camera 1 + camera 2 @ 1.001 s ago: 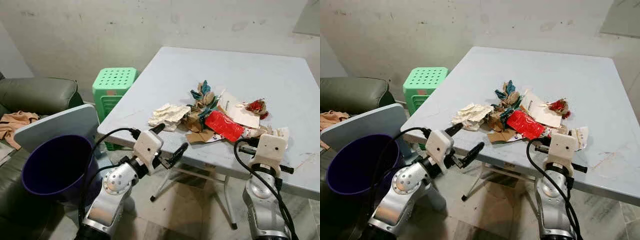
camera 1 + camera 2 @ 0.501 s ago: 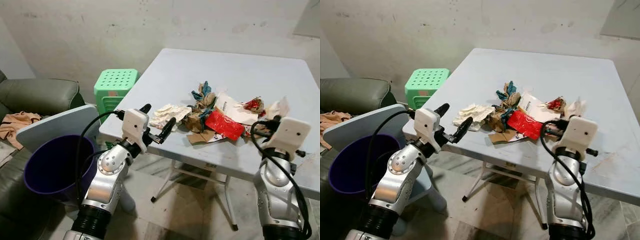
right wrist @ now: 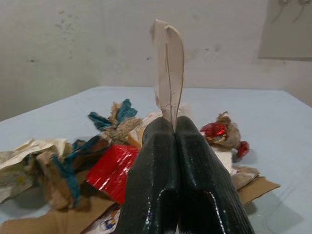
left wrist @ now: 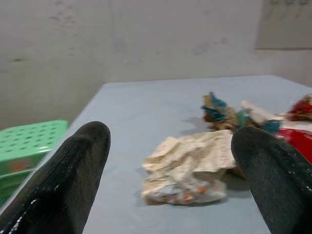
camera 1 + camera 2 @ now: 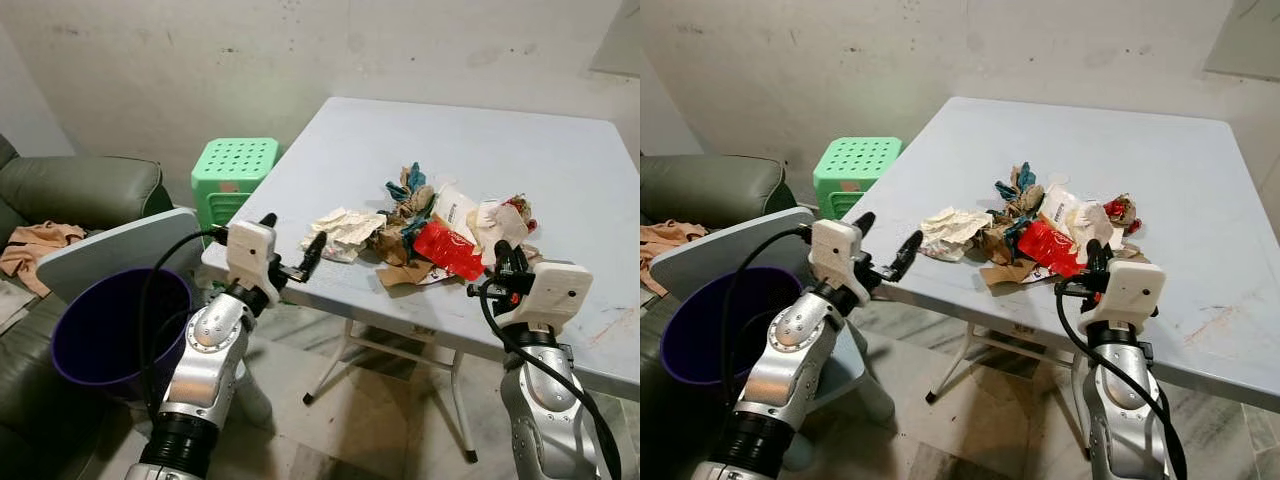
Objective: Picking trash to rubbish bin
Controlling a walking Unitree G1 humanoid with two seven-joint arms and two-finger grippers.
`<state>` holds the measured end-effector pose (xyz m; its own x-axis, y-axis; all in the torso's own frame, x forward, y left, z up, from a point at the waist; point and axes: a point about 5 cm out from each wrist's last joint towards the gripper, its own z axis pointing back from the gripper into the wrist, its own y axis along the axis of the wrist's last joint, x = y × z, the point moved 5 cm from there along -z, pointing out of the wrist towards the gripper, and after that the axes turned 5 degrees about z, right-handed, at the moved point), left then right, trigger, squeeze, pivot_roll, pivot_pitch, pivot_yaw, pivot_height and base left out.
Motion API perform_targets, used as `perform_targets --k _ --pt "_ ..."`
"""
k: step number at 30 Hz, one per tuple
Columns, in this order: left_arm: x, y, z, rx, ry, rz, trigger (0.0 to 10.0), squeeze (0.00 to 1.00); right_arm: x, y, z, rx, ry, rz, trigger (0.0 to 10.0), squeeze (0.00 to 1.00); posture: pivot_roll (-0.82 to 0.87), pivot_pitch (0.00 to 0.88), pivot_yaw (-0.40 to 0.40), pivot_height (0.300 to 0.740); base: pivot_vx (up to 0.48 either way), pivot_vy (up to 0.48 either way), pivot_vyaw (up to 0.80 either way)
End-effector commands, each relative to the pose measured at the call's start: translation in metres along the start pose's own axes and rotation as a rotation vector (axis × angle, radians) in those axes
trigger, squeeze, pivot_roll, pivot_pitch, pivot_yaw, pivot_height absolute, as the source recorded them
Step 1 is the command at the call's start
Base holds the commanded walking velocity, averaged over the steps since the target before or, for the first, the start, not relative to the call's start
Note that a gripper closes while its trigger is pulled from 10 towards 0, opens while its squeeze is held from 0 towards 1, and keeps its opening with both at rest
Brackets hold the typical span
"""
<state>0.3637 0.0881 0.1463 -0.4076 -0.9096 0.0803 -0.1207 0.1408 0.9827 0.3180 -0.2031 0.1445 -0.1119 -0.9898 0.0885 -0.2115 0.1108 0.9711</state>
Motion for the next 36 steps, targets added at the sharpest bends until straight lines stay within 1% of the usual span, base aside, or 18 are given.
perform_targets --k 1,2,3,5,6,11,15,16,21,31,36 --pt "-0.013 -0.002 0.005 0.003 0.067 -0.026 10.0 0.00 -0.004 0.004 0.001 0.025 0.023 -0.012 10.0 0.00 0.00 0.000 0.065 0.740 0.000 0.000 0.00" --pt "-0.020 0.000 0.008 0.023 0.107 -0.033 10.0 0.00 -0.005 0.003 0.003 0.030 0.033 -0.012 10.0 0.00 0.01 0.000 0.063 0.740 0.000 0.000 0.00" --pt "-0.020 0.000 0.008 0.023 0.107 -0.033 10.0 0.00 -0.005 0.003 0.003 0.030 0.033 -0.012 10.0 0.00 0.01 0.000 0.063 0.740 0.000 0.000 0.00" --pt "-0.028 -0.001 0.015 0.039 0.162 -0.026 10.0 0.00 -0.005 0.001 0.006 0.032 0.056 -0.019 10.0 0.00 0.01 0.000 0.062 0.740 0.000 0.000 0.00" --pt "-0.028 -0.001 0.016 0.041 0.168 -0.028 10.0 0.00 -0.005 0.001 0.007 0.032 0.059 -0.021 10.0 0.00 0.01 0.000 0.062 0.740 0.000 0.000 0.00" --pt "-0.023 -0.005 0.020 0.033 0.147 -0.007 10.0 0.00 -0.010 -0.004 0.010 0.017 0.085 -0.022 10.0 0.00 0.02 0.000 0.060 0.740 0.000 0.000 0.00" --pt "-0.021 -0.004 0.018 0.041 0.139 -0.003 10.0 0.00 -0.016 -0.004 0.010 0.027 0.116 -0.006 10.0 0.00 0.03 0.000 0.063 0.740 0.000 0.000 0.00" --pt "-0.019 -0.003 0.016 0.041 0.131 0.006 10.0 0.00 -0.020 -0.002 0.009 0.034 0.134 -0.017 10.0 0.00 0.03 0.000 0.063 0.740 0.000 0.000 0.45" --pt "-0.020 -0.003 0.014 0.039 0.119 0.002 10.0 0.00 -0.022 -0.002 0.009 0.039 0.145 -0.003 10.0 0.00 0.02 0.000 0.063 0.740 0.000 0.000 0.70" --pt "-0.024 -0.001 0.012 0.034 0.113 -0.003 10.0 0.00 -0.022 -0.002 0.009 0.044 0.156 -0.002 10.0 0.00 0.03 0.000 0.068 0.740 0.000 0.000 0.73" --pt "-0.025 -0.002 0.011 0.023 0.112 0.020 10.0 0.00 -0.024 -0.002 0.010 0.043 0.167 -0.003 10.0 0.00 0.03 0.000 0.068 0.740 0.000 0.000 0.73"
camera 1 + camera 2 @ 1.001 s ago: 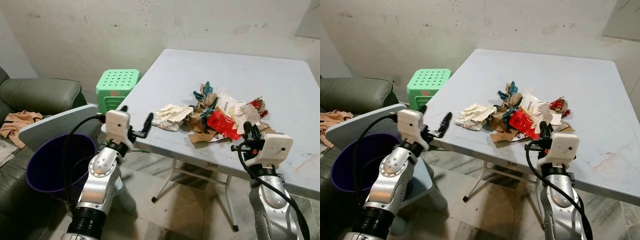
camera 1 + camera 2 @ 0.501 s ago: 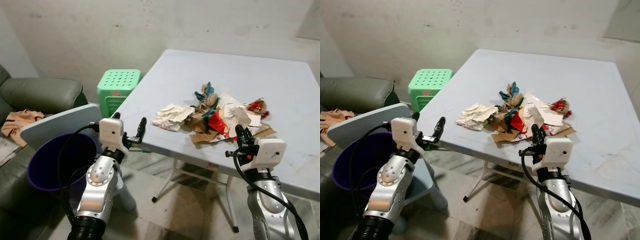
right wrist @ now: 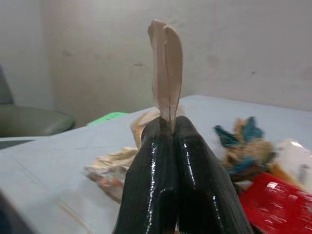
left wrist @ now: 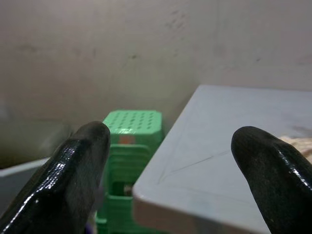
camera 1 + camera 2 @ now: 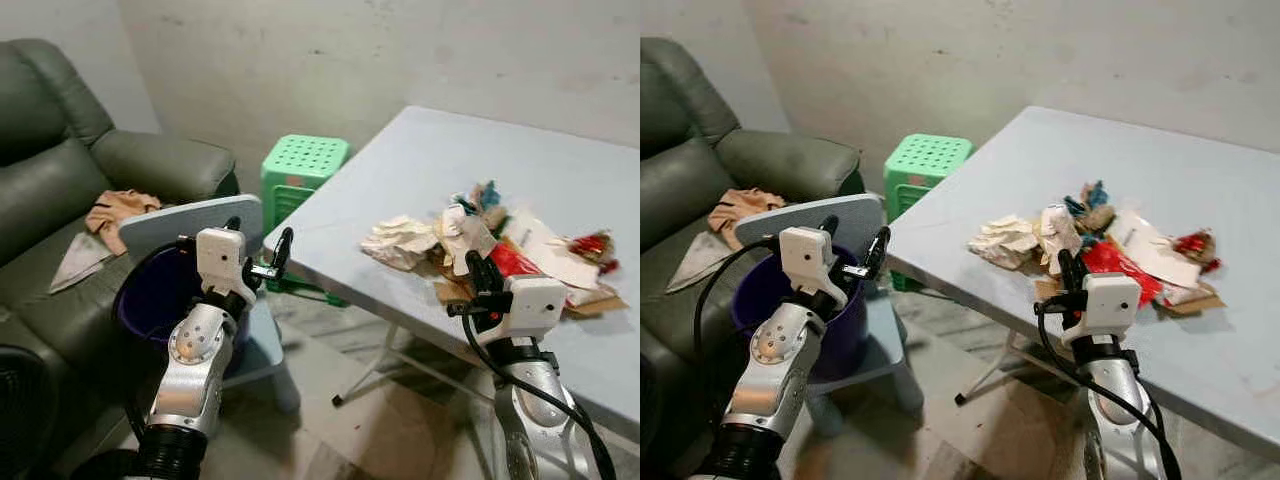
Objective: Picking trash to rubbish bin
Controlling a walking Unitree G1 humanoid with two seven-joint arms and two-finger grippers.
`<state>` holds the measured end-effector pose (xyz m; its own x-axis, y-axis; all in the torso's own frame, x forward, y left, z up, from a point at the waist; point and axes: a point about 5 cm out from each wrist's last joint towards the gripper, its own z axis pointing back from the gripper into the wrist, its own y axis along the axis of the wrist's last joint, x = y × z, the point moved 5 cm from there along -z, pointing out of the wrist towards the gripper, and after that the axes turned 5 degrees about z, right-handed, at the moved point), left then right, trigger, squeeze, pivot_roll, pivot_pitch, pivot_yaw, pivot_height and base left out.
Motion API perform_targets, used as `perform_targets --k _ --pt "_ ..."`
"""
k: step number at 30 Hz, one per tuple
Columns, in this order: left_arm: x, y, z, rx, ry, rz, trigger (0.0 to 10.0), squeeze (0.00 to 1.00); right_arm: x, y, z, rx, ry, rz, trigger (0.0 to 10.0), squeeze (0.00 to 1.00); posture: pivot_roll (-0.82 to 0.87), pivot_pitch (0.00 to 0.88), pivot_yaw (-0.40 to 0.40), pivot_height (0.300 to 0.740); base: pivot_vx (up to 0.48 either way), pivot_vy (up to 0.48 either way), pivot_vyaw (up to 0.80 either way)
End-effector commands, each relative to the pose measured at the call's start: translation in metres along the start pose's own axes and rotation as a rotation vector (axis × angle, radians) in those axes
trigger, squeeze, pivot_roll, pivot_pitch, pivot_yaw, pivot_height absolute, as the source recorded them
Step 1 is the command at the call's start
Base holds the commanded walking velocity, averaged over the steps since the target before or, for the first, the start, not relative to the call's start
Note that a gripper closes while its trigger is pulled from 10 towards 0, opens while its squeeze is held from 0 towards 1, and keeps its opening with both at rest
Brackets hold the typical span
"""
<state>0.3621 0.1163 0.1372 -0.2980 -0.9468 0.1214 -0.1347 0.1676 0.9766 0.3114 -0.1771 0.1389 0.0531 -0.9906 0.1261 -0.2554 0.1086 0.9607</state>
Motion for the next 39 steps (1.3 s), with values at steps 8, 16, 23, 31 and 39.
perform_targets --k 8,16,23,31,39 --pt "0.0031 0.0004 -0.0010 -0.002 -0.005 0.003 10.0 0.00 0.0005 -0.0018 0.0018 -0.009 0.019 0.001 10.0 0.00 0.03 0.000 0.059 0.740 0.000 0.180 0.73" --pt "0.0035 -0.0045 -0.0026 -0.033 0.012 -0.002 10.0 0.00 0.0006 -0.0017 0.0008 -0.010 0.030 0.005 10.0 0.00 0.03 0.000 0.052 0.740 0.000 0.000 0.73" --pt "0.0041 -0.0050 -0.0033 -0.036 0.011 -0.009 10.0 0.00 0.0007 -0.0016 0.0009 -0.012 0.039 0.004 10.0 0.00 0.03 0.000 0.049 0.740 0.000 0.000 0.73" --pt "0.0067 -0.0049 -0.0047 -0.039 0.008 -0.015 10.0 0.00 0.0024 -0.0008 0.0007 -0.014 0.044 0.006 10.0 0.00 0.03 0.005 0.045 0.740 0.000 0.000 0.73" --pt "0.0092 -0.0061 -0.0042 -0.041 0.002 -0.018 10.0 0.00 0.0031 -0.0005 0.0022 -0.018 0.046 0.008 10.0 0.00 0.03 0.019 0.046 0.740 0.000 0.000 0.73"
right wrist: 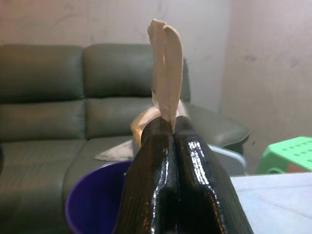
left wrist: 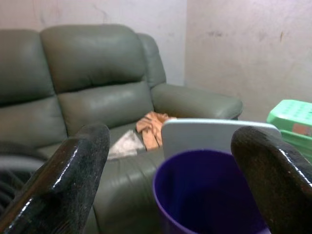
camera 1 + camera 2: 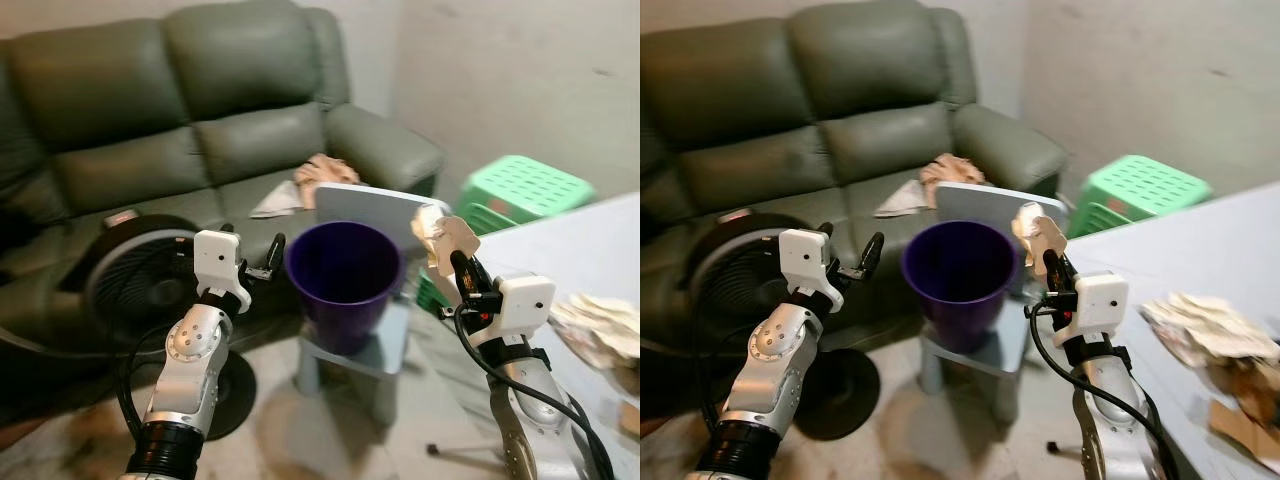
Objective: Picking trash to rubbish bin
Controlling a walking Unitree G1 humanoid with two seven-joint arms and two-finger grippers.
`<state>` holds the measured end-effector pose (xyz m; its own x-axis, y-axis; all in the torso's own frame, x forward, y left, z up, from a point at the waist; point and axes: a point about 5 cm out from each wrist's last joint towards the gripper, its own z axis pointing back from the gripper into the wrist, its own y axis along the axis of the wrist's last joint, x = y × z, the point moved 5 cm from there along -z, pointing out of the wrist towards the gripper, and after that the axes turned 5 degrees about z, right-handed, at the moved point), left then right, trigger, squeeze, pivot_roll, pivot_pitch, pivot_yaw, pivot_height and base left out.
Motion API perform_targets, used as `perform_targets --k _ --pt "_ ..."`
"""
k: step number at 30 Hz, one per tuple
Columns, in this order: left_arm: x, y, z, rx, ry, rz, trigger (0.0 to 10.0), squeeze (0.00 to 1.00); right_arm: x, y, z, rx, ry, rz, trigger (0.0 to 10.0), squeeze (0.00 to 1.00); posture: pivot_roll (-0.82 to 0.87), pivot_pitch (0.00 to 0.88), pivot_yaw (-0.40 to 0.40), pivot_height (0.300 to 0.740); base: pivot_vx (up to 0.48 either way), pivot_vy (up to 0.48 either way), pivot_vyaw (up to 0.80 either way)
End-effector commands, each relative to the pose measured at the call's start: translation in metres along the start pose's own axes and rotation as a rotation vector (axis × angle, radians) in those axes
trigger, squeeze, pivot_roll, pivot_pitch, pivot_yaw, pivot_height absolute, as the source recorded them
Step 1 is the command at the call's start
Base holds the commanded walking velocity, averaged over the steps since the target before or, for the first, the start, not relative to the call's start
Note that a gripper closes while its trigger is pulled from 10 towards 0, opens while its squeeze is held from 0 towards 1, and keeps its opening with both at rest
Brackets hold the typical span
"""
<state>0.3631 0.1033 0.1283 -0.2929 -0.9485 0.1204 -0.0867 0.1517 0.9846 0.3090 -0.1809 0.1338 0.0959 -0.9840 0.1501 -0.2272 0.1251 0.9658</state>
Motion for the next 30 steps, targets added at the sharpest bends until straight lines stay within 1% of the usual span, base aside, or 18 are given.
perform_targets --k 1,5,7,8,9,10,13,16,27,30 --pt "-0.001 0.005 -0.001 0.010 -0.005 -0.018 10.0 0.00 0.000 0.004 -0.001 0.011 -0.001 -0.006 10.0 0.00 0.02 0.022 0.045 0.740 0.000 0.000 0.73" --pt "0.001 0.004 0.000 0.007 -0.015 -0.027 10.0 0.00 0.000 0.004 -0.001 0.010 0.004 -0.005 10.0 0.00 0.02 0.022 0.045 0.740 0.000 0.000 0.73" --pt "0.004 0.003 -0.001 0.006 -0.027 -0.028 10.0 0.00 -0.001 0.005 -0.001 0.014 0.009 -0.022 10.0 0.00 0.02 0.025 0.046 0.740 0.000 0.000 0.73" --pt "0.005 0.003 -0.001 0.007 -0.038 -0.031 10.0 0.00 -0.003 0.005 -0.001 0.018 0.015 -0.048 10.0 0.00 0.02 0.026 0.047 0.740 0.000 0.000 0.00" --pt "0.005 0.003 -0.001 0.007 -0.038 -0.031 10.0 0.00 -0.003 0.005 -0.001 0.018 0.015 -0.048 10.0 0.00 0.02 0.026 0.047 0.740 0.000 0.000 0.00" --pt "0.007 0.003 -0.001 0.005 -0.046 -0.030 10.0 0.00 -0.004 0.005 -0.002 0.019 0.017 -0.070 10.0 0.00 0.02 0.026 0.047 0.740 0.000 0.000 0.00" --pt "0.010 0.003 0.000 0.005 -0.060 -0.025 10.0 0.00 -0.004 0.005 -0.002 0.017 0.017 -0.062 10.0 0.00 0.02 0.026 0.048 0.740 0.000 0.000 0.00" --pt "0.013 0.002 0.001 0.005 -0.078 -0.041 10.0 0.00 -0.005 0.006 -0.002 0.019 0.023 -0.061 10.0 0.00 0.02 0.027 0.049 0.740 0.000 0.000 0.00" --pt "0.014 0.007 0.000 0.025 -0.108 -0.022 10.0 0.00 -0.008 0.006 -0.003 0.023 0.034 -0.074 10.0 0.00 0.03 0.021 0.055 0.740 0.000 0.000 0.00" --pt "0.015 0.007 0.000 0.025 -0.111 -0.023 10.0 0.00 -0.008 0.006 -0.004 0.022 0.032 -0.074 10.0 0.00 0.02 0.017 0.056 0.740 0.310 0.000 0.00"
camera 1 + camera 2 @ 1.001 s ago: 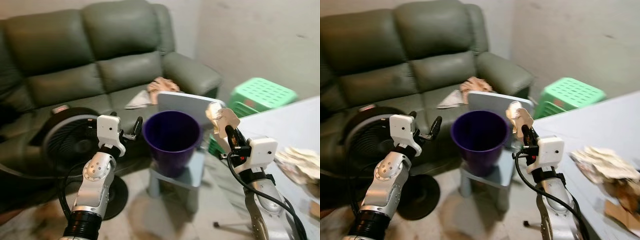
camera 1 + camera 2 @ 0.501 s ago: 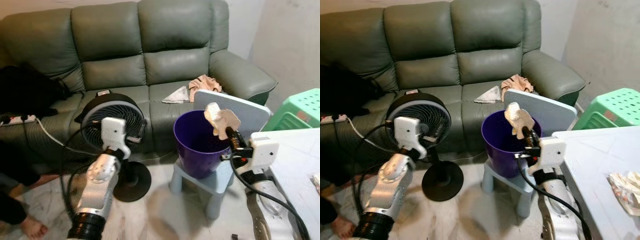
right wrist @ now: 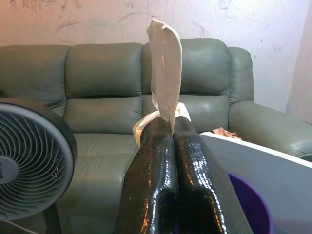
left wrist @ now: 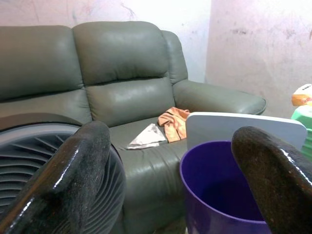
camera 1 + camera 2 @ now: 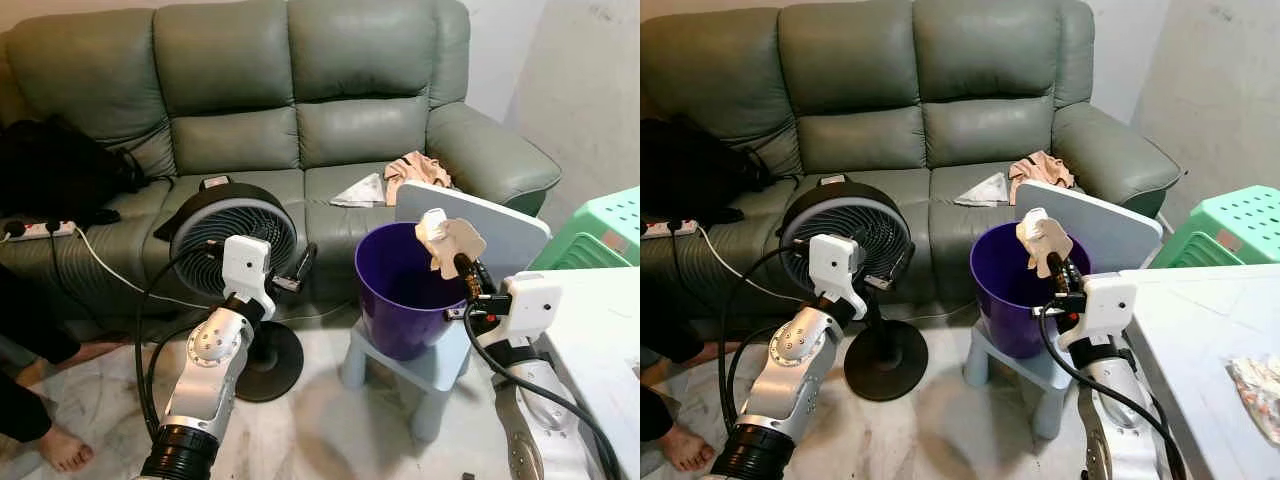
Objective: Picking trash to rubbish bin
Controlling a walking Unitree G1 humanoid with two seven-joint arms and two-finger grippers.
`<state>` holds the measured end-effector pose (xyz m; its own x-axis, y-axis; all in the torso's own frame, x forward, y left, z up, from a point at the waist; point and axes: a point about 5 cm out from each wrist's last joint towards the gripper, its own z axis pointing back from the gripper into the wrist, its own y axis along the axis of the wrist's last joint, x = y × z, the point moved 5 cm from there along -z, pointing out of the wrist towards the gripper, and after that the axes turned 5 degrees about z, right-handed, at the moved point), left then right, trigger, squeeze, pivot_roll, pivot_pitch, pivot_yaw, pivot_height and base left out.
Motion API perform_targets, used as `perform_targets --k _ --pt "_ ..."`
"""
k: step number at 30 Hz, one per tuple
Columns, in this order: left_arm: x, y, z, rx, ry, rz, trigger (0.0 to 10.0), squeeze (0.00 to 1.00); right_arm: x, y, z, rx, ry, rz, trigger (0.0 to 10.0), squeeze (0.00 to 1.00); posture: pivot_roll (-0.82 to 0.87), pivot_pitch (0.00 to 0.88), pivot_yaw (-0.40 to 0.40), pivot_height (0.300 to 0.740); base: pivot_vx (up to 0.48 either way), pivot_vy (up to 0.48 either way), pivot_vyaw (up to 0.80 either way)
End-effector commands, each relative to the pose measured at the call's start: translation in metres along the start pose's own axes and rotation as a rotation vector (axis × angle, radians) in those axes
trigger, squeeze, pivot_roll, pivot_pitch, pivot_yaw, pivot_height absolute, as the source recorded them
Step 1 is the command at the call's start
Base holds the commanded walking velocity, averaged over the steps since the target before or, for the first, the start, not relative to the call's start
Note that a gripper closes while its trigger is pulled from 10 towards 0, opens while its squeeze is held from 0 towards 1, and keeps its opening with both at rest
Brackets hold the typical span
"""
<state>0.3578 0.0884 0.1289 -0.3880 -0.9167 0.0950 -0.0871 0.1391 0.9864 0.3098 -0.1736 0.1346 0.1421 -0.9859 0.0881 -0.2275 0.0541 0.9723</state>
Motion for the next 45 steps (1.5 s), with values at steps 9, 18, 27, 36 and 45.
perform_targets --k 9,18,27,36,45 --pt "0.001 0.009 -0.003 0.030 -0.019 -0.012 10.0 0.00 -0.001 0.004 -0.002 0.015 0.003 -0.003 10.0 0.00 0.02 0.006 0.061 0.740 0.318 0.000 0.00" --pt "0.003 0.009 -0.004 0.030 -0.025 -0.012 10.0 0.00 0.001 0.004 -0.003 0.015 0.003 0.003 10.0 0.00 0.02 0.000 0.063 0.740 0.259 0.000 0.00" --pt "0.012 0.008 -0.001 0.042 -0.042 0.002 10.0 0.00 0.000 -0.002 -0.002 -0.011 0.027 0.036 10.0 0.00 0.02 0.001 0.058 0.740 0.000 0.000 0.00" --pt "0.036 0.006 0.012 0.049 -0.154 0.048 10.0 0.00 -0.005 -0.011 -0.017 -0.057 0.069 0.080 10.0 0.00 0.04 0.023 0.042 0.740 0.000 0.000 0.00" --pt "0.050 0.004 0.025 0.048 -0.172 0.062 10.0 0.00 -0.006 -0.022 -0.049 -0.120 0.046 0.122 10.0 0.00 0.08 0.057 -0.001 0.740 0.000 0.000 0.00"
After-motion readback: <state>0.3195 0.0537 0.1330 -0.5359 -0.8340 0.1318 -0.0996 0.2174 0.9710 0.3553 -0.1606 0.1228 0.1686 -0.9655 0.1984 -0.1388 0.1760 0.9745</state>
